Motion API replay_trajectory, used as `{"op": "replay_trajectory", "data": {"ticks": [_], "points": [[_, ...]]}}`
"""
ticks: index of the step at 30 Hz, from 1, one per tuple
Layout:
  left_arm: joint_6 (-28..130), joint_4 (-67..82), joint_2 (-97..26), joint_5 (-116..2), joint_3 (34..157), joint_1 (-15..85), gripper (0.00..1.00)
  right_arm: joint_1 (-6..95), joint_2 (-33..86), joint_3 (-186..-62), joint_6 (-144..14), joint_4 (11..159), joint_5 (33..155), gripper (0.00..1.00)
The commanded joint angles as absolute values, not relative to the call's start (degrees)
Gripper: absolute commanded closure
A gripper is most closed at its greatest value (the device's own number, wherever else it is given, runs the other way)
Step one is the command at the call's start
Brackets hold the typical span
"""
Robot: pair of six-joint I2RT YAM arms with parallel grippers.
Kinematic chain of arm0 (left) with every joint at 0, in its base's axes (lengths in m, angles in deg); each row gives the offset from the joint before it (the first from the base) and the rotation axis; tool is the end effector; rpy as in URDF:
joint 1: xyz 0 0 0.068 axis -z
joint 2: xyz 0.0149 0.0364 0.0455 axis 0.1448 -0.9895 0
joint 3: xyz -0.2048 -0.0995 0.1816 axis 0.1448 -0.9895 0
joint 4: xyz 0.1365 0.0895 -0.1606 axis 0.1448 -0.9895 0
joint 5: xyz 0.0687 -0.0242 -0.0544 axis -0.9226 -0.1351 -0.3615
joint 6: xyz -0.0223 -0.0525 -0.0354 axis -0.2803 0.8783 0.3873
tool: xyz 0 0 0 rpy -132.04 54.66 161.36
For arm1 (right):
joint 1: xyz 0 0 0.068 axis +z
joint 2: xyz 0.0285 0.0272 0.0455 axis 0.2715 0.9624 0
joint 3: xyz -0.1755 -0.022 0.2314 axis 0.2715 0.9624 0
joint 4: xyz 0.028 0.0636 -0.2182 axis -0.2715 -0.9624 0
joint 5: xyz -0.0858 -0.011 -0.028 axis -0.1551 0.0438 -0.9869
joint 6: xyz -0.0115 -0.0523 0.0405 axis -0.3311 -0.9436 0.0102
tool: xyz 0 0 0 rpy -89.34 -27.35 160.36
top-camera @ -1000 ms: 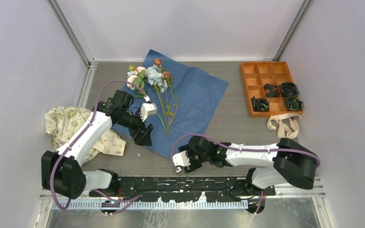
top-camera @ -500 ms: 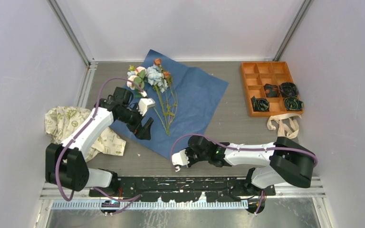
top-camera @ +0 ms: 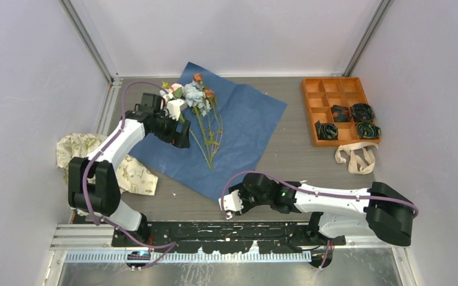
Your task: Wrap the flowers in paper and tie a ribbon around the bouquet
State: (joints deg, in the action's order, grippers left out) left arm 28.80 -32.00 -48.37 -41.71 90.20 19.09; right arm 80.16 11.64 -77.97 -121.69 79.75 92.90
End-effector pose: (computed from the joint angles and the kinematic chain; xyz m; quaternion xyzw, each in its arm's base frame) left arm 0.2832 -0.0758 0.2699 0.2268 0.9169 -0.1992 0.2609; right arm 0.0824 0.1863 0.2072 -0.7816 0.4788 0.1023 0.3867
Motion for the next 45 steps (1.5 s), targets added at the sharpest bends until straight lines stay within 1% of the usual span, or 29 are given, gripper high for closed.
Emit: {"op": "replay_trajectory", "data": {"ticks": [1, 3, 5, 9, 12, 16, 17, 18, 21, 22, 27, 29, 32, 36, 43, 45], "points": [[34.6, -27.3, -50.3, -44.7, 92.6, 19.1, 0.08, 80.8, 14.9, -75.1, -125.4, 86.5, 87.7, 0.46], [38.0, -23.6, -50.1, -51.0, 91.5, 19.1, 0.08, 80.7, 18.5, -73.9, -128.0, 91.5, 84.0, 0.46], [40.1, -20.3, -49.8, -54.3, 90.6, 19.1, 0.09, 80.8, 21.0, -74.6, -129.4, 91.6, 81.9, 0.45], [42.5, -18.8, -51.2, -54.1, 91.6, 19.1, 0.15, 80.8, 23.2, -72.7, -130.0, 97.3, 82.6, 0.42], [44.9, -18.2, -54.0, -55.1, 92.6, 19.1, 0.19, 80.8, 25.0, -72.9, -130.7, 97.5, 82.3, 0.42], [46.1, -17.8, -57.5, -54.9, 93.9, 19.1, 0.21, 80.8, 24.5, -72.8, -130.6, 97.6, 83.2, 0.43], [46.2, -17.8, -58.2, -54.4, 94.2, 19.2, 0.22, 80.8, 24.1, -73.1, -130.4, 97.0, 83.6, 0.46], [46.5, -17.7, -58.9, -54.0, 94.5, 19.1, 0.23, 80.7, 23.7, -73.4, -130.2, 96.3, 84.2, 0.50], [47.7, -17.0, -60.8, -52.2, 95.6, 19.1, 0.26, 80.7, 23.4, -75.3, -129.5, 92.7, 88.2, 0.68], [48.4, -16.7, -61.3, -51.8, 95.9, 19.1, 0.27, 80.8, 23.5, -75.7, -129.0, 91.9, 89.4, 0.71], [50.4, -16.3, -64.4, -50.3, 97.5, 19.2, 0.28, 80.8, 23.6, -77.6, -126.8, 88.5, 93.2, 0.80], [50.8, -15.7, -65.9, -49.6, 98.3, 19.1, 0.28, 80.8, 23.4, -78.1, -126.1, 87.5, 93.8, 0.86], [51.3, -15.9, -69.2, -49.5, 100.5, 19.2, 0.31, 80.8, 23.1, -78.8, -125.2, 86.2, 93.9, 0.99], [51.6, -17.1, -72.7, -49.4, 103.9, 19.7, 0.34, 80.7, 21.5, -78.9, -123.6, 86.2, 94.8, 0.99], [50.0, -15.7, -74.7, -48.5, 104.9, 23.1, 0.57, 82.1, 18.6, -79.7, -119.5, 82.1, 96.3, 0.99], [49.5, -15.6, -74.7, -47.8, 104.4, 24.0, 0.61, 83.9, 17.3, -79.8, -118.6, 81.5, 96.1, 0.99]]}}
